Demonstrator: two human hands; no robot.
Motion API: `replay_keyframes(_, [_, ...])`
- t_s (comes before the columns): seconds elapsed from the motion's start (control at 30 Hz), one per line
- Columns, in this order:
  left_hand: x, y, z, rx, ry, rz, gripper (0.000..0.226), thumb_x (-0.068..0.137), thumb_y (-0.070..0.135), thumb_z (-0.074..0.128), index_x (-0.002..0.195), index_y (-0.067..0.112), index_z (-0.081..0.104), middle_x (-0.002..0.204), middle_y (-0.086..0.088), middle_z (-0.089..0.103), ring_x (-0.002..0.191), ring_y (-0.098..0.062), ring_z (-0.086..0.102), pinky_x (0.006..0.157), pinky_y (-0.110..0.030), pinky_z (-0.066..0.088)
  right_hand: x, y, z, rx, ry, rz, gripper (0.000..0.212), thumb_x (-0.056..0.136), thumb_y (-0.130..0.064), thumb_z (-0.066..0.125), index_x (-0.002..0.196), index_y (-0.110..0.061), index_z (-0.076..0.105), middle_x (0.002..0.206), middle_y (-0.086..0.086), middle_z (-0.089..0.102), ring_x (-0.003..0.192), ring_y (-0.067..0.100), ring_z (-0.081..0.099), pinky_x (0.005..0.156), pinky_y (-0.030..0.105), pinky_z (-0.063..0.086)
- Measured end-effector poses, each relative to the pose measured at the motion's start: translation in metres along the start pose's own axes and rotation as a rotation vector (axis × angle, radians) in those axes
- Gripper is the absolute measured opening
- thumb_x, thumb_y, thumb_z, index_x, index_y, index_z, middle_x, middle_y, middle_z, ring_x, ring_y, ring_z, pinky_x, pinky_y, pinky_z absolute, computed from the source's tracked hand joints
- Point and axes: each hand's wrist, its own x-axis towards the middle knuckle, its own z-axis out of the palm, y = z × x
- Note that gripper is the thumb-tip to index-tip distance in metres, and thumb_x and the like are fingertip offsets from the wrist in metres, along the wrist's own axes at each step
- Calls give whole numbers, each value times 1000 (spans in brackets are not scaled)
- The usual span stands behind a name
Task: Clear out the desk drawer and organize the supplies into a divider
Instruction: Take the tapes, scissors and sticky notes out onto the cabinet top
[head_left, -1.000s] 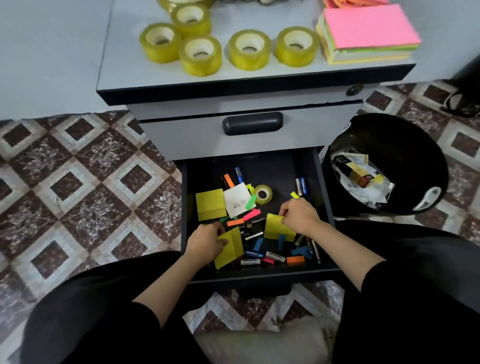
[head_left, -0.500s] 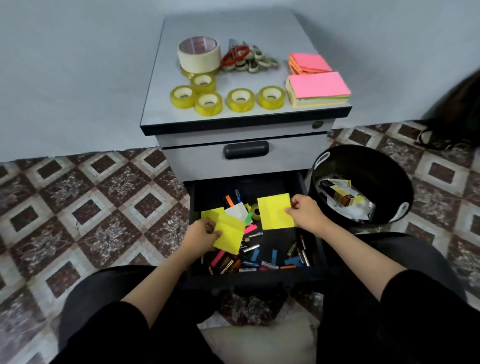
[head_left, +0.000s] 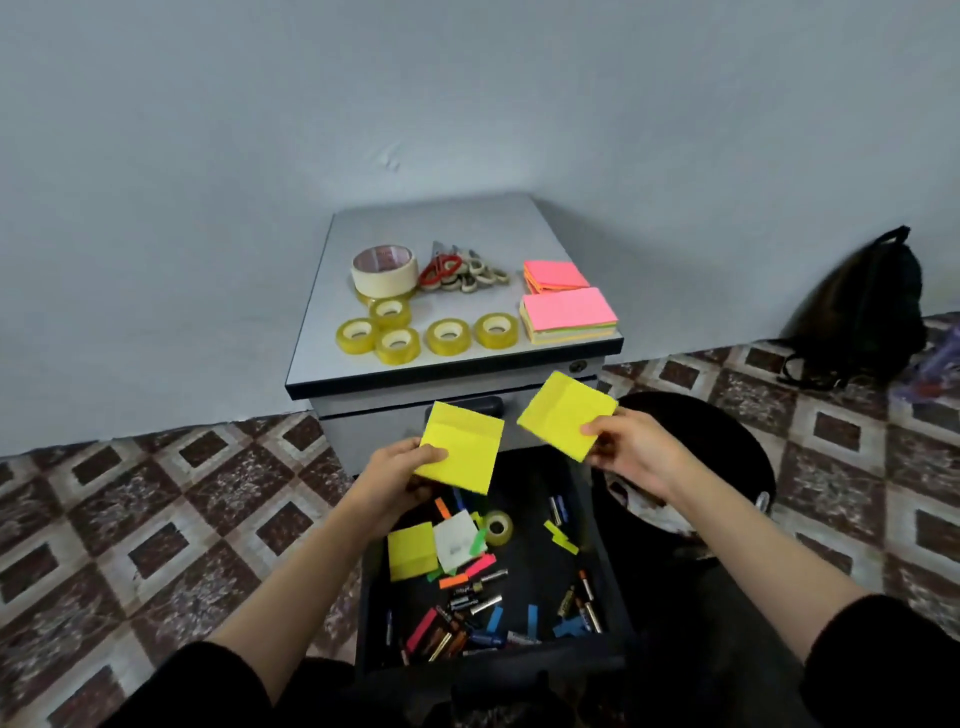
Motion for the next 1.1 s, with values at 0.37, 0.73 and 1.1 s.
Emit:
replay_keyframes(0.37, [10, 45, 28, -45, -142, 10, 8, 94, 11, 52, 91, 5, 57, 67, -4, 62, 54, -11, 59, 49, -19, 47, -3, -24, -20, 247, -38, 48, 13, 98, -12, 44, 93, -6, 54, 68, 9, 64, 44, 16, 62, 44, 28, 54])
replay_keyframes(0.73, [69, 161, 61, -48, -153, 173, 10, 88, 3, 58, 82, 11, 59, 60, 0, 65, 43, -5, 55, 44, -13, 47, 22, -121, -45, 351, -32, -133, 27, 86, 16, 40, 90, -7, 53, 73, 9, 68, 55, 19, 69, 46, 33, 56])
replay_keyframes(1.1, [181, 199, 102, 65, -80, 98, 13, 92, 10, 55, 80, 5, 56, 49, 0, 62, 39, -7, 55, 42, -18, 50, 77, -106, -75, 427, 16, -41, 15, 95, 0, 41, 96, -8, 53, 81, 12, 63, 51, 19, 67, 42, 30, 54])
